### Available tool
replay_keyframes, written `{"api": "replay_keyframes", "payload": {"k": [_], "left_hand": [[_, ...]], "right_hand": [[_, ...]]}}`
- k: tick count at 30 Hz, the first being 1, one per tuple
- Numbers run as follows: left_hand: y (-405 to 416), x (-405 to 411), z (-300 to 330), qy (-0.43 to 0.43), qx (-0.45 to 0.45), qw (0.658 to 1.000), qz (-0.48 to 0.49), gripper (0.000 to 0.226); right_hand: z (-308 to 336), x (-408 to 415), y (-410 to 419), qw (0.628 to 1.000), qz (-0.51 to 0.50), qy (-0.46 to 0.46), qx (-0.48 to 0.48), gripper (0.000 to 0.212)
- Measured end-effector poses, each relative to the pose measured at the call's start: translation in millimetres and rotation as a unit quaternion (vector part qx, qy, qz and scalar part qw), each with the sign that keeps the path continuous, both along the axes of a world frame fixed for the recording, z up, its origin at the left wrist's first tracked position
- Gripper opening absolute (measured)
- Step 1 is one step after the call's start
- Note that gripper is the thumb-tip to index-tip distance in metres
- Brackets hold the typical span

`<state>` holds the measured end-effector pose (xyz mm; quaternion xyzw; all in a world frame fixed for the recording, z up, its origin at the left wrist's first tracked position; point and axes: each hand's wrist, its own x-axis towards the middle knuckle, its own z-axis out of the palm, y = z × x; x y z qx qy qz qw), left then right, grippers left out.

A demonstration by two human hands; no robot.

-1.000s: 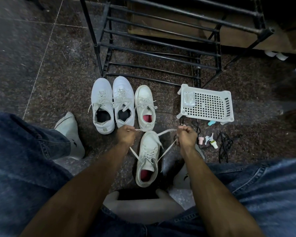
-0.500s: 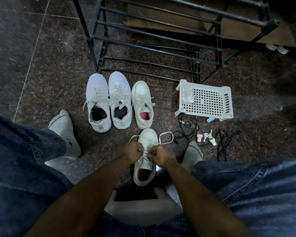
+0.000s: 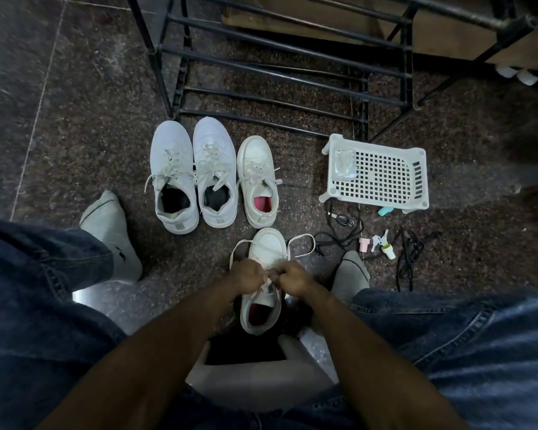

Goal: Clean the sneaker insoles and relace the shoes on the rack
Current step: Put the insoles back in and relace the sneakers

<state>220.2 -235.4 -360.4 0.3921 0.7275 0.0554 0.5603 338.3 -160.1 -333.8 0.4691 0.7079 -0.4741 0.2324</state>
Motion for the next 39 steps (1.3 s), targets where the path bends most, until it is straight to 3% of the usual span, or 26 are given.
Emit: {"api": "replay_keyframes", "payload": {"k": [2,8,10,13,14,16,19,23,29,32,35,39], "left_hand": [[-1.1,-3.9,-1.2,-0.070,-0.025,0.995,0.073,0.019],[-9.8,-9.9,-5.5,-0.153,0.003,0.970,0.190,0.036],[-8.0,-5.7,-7.0,-0.144,0.032,0.956,0.252,0.034],[-5.7,-9.1,-14.1,-0.046,0.095,0.943,0.315,0.041],[-5.8,-12.1,-16.9,-0.031,0.110,0.944,0.310,0.039],[-8.4,-16.2,-20.9,-0.039,0.120,0.955,0.267,0.033],[-10.6,-14.2,-20.4,-0.045,0.126,0.971,0.196,0.034],[-7.0,-7.0,-9.1,0.055,0.137,0.987,0.070,0.012],[3.6,-1.3,-0.9,0.147,0.085,0.978,-0.117,0.025],[4.3,-3.4,-4.7,0.074,0.082,0.994,-0.025,0.032],[6.1,-6.6,-13.6,0.006,0.067,0.992,0.110,0.018],[6.1,-8.2,-11.9,-0.057,0.025,0.988,0.141,0.015]], "right_hand": [[3.5,-0.4,2.8,0.998,-0.053,0.027,-0.032,0.040],[1.6,1.6,-1.1,0.986,-0.137,0.058,-0.071,0.038],[-12.3,5.2,-2.2,0.985,-0.159,0.053,-0.043,0.032],[-44.2,15.6,1.9,0.982,-0.181,0.042,0.029,0.023],[-67.1,23.0,4.2,0.983,-0.172,0.044,0.050,0.020],[-81.9,28.6,5.4,0.987,-0.139,0.048,0.069,0.032],[-23.1,8.9,-3.0,0.994,-0.083,0.006,0.074,0.032],[-3.2,1.3,-7.3,0.991,-0.001,-0.024,0.135,0.025],[-7.6,-9.3,-4.7,0.988,0.068,-0.059,0.128,0.024],[-12.3,-10.1,-1.1,0.991,0.058,-0.062,0.103,0.016],[-18.8,-6.6,1.8,0.997,0.025,-0.037,0.067,0.009],[-24.4,1.7,3.8,0.998,-0.065,0.018,-0.007,0.034]]}}
